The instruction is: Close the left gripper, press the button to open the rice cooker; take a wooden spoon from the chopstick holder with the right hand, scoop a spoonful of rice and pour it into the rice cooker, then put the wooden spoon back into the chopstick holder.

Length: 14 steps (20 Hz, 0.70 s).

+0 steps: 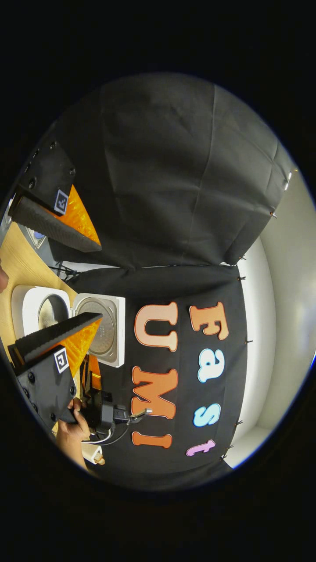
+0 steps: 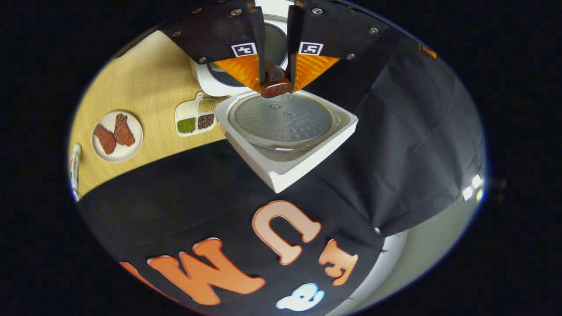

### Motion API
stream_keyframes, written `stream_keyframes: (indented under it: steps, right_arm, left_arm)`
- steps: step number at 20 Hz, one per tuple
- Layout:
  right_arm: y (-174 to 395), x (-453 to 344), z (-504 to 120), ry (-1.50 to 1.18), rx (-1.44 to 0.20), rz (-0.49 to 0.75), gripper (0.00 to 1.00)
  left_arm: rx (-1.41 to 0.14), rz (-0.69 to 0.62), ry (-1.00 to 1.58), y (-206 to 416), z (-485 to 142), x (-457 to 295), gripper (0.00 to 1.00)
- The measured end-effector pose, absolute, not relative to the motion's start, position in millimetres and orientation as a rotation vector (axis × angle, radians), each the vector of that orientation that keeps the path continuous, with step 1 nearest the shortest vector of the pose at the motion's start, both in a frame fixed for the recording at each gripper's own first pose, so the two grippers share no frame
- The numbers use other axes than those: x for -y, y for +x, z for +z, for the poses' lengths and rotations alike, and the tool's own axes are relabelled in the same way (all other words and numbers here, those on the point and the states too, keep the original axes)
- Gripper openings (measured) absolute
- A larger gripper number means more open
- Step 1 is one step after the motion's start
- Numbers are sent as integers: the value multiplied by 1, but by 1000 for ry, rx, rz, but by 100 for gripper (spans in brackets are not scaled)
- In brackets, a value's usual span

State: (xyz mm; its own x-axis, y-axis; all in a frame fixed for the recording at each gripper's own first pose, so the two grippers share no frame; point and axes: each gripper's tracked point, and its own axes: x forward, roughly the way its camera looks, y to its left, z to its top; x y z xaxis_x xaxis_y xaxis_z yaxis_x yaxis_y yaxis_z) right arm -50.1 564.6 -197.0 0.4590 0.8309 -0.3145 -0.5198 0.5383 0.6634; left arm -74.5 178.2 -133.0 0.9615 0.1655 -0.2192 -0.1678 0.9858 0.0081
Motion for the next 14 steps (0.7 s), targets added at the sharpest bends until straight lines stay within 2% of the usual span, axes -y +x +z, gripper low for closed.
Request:
stream_keyframes:
  steps: [14]
  right_arm:
    - [-77,-567,-92,76,-142,1079,20]
  left_arm:
    - [-211,191,-5,-86,-126,-178,94]
